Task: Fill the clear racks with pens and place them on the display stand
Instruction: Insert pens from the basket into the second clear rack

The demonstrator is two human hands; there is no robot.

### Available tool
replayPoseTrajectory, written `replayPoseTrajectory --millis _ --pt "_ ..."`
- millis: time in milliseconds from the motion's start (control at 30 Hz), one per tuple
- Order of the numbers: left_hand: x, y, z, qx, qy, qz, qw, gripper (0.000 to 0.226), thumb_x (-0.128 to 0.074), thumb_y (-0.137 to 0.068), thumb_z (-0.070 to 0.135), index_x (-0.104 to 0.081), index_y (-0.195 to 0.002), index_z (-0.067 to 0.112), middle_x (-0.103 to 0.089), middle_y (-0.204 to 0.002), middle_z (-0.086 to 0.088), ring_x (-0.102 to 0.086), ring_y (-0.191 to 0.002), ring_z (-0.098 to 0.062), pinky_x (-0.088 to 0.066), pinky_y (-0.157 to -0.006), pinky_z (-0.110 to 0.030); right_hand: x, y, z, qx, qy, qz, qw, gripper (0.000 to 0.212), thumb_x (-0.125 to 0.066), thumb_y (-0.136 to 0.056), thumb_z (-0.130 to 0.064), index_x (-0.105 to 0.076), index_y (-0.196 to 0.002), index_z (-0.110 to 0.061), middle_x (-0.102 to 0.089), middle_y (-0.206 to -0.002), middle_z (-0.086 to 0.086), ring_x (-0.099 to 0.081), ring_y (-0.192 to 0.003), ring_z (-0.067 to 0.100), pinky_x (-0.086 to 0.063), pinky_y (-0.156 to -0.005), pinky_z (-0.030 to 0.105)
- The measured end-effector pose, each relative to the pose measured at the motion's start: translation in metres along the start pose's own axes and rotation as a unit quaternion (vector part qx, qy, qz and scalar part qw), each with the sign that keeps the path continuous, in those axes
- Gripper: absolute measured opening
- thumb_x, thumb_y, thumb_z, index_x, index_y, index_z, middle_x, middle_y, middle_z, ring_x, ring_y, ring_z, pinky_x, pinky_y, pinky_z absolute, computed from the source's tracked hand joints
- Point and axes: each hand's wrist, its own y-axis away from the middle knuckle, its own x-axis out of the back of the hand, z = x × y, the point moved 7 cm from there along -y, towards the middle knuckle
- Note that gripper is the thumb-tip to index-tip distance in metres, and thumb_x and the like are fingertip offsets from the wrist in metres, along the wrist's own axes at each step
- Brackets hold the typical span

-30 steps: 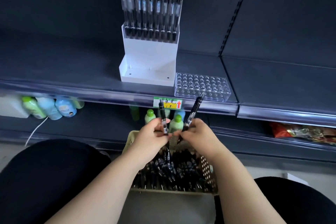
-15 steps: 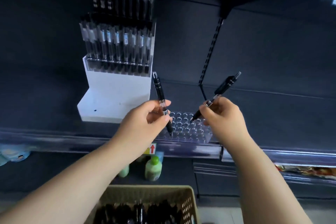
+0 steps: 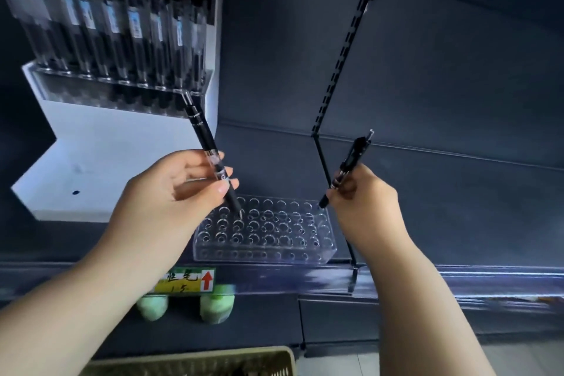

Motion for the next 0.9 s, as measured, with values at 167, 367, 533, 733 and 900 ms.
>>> replayPoseTrajectory --millis 167,367,533,733,900 --pt "0.000 0.001 -0.005 0.001 -0.003 -0.008 1.000 0.031 -0.067 -0.082 0.007 -0.067 -0.097 0.034 -0.073 -0.097 0.008 -0.070 -0.091 -0.012 -0.050 -0.088 -0.041 -0.020 0.004 0.004 -0.002 0.042 -0.036 0.998 0.013 -0.063 -0.085 -0.015 -0.062 -0.098 -0.016 -0.063 -0.087 -0.002 -0.055 -0.073 0.010 -0.038 -0.057 0.011" --pt "0.000 0.001 -0.007 0.017 -0.010 -0.004 1.000 0.031 -0.068 -0.080 0.009 -0.067 -0.094 0.037 -0.073 -0.096 0.010 -0.070 -0.092 -0.009 -0.050 -0.088 -0.041 -0.019 0.001 0.006 -0.013 0.063 -0.044 0.997 0.008 -0.067 -0.083 -0.020 -0.060 -0.088 -0.019 -0.059 -0.095 0.001 -0.049 -0.078 0.013 -0.031 -0.064 0.018" --pt "-0.005 0.006 -0.003 0.021 -0.041 -0.007 0.999 0.027 -0.071 -0.076 0.016 -0.067 -0.091 0.039 -0.073 -0.093 0.015 -0.068 -0.089 -0.001 -0.049 -0.088 -0.036 -0.019 0.003 0.007 -0.016 0.061 -0.057 0.996 0.012 -0.064 -0.085 -0.019 -0.063 -0.096 -0.015 -0.058 -0.081 -0.007 -0.050 -0.077 0.013 -0.034 -0.067 0.019" --pt "-0.010 0.012 -0.004 0.030 -0.055 -0.013 0.998 0.027 -0.070 -0.076 0.013 -0.067 -0.093 0.033 -0.072 -0.092 0.017 -0.067 -0.090 0.001 -0.049 -0.084 -0.029 -0.018 0.006 0.008 -0.012 0.058 -0.052 0.997 0.011 -0.064 -0.085 -0.019 -0.063 -0.095 -0.015 -0.060 -0.083 -0.005 -0.049 -0.075 0.012 -0.031 -0.060 0.017" --pt "-0.020 0.014 0.002 0.019 -0.071 -0.022 0.997 0.027 -0.070 -0.076 0.019 -0.068 -0.097 0.036 -0.072 -0.091 0.020 -0.067 -0.089 0.003 -0.049 -0.085 -0.026 -0.013 0.006 0.010 -0.002 0.032 -0.048 0.998 0.020 -0.068 -0.083 -0.020 -0.064 -0.101 -0.013 -0.056 -0.079 -0.009 -0.044 -0.065 -0.002 -0.033 -0.052 -0.003"
